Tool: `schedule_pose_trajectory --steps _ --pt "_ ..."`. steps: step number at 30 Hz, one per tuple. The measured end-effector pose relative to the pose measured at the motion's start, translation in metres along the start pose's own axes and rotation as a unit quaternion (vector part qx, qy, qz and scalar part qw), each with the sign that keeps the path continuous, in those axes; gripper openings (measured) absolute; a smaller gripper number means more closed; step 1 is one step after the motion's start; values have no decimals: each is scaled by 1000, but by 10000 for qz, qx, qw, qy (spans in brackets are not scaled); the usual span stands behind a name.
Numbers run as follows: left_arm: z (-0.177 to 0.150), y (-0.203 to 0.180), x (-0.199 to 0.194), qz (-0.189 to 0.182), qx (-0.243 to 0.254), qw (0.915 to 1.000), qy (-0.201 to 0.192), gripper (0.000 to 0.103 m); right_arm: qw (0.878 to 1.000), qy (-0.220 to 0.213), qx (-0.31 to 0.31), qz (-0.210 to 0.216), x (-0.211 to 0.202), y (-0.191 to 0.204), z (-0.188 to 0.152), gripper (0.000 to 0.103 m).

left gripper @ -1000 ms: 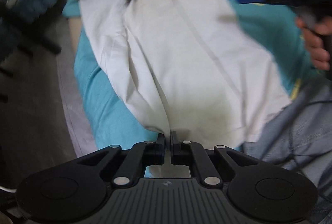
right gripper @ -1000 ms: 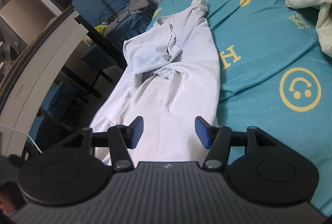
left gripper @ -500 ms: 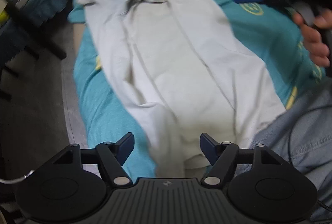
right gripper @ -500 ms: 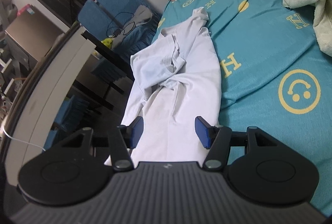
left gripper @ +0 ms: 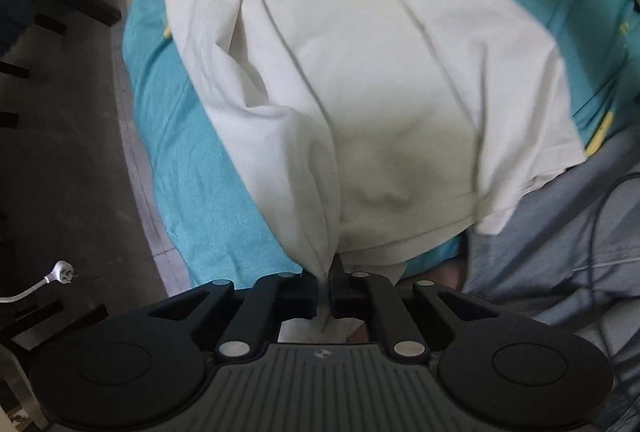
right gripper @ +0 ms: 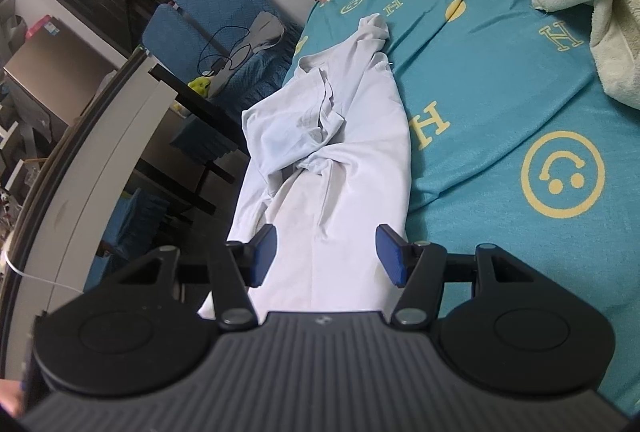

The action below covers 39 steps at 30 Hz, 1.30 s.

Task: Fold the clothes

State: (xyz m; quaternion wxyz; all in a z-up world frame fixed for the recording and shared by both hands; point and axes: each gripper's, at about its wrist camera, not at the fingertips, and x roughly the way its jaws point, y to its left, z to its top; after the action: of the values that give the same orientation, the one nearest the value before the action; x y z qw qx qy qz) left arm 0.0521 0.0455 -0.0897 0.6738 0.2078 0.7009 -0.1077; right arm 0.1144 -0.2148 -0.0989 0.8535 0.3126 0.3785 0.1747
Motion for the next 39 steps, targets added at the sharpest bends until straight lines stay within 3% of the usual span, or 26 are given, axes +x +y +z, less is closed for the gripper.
schedule_pose_trajectory --steps 4,11,13,14,15,17,22,24,26,27,31,35,39 --pt "-8 -39 -28 33 117 9990 -435 6 10000 -43 33 25 -1 0 2 58" --pt "-18 -75 16 -157 407 9990 -49 20 10000 47 32 33 -3 -2 0 58" --pt "-22 -66 2 -481 214 9983 -249 37 9999 120 9 30 -6 -3 -2 58" --pt "-23 -61 -5 -643 118 9973 -349 58 9998 217 -19 39 -6 -4 -2 58" --pt "-25 -56 -12 -805 20 9957 -452 72 9995 314 -47 48 -7 -4 -3 58" --pt "-31 -35 -32 -1138 -324 9884 -954 81 9985 533 -99 15 -7 -6 -6 58" --pt "-41 21 -45 -1446 -1432 9607 -1888 85 9943 1050 61 -170 -4 -16 -27 58" --pt "-38 42 -32 -1471 -1977 9505 -1893 86 9917 1251 147 -245 -3 -20 -35 58" --pt "-34 60 -12 -2010 -2432 9352 -1606 86 9888 1459 190 -266 -5 -23 -47 58" --pt "-31 65 -7 -2152 -2469 9321 -1543 86 9871 1565 197 -258 -7 -24 -54 58" --pt "-23 62 6 -1873 -2428 9426 -1325 87 9799 1982 163 -139 -6 -20 -74 58" --pt "-21 55 33 -1579 -2199 9588 -859 87 9724 2334 -41 -44 4 -8 -87 58" --pt "-22 48 39 -1742 -2007 9622 -593 86 9620 2725 -142 64 15 1 -101 58"
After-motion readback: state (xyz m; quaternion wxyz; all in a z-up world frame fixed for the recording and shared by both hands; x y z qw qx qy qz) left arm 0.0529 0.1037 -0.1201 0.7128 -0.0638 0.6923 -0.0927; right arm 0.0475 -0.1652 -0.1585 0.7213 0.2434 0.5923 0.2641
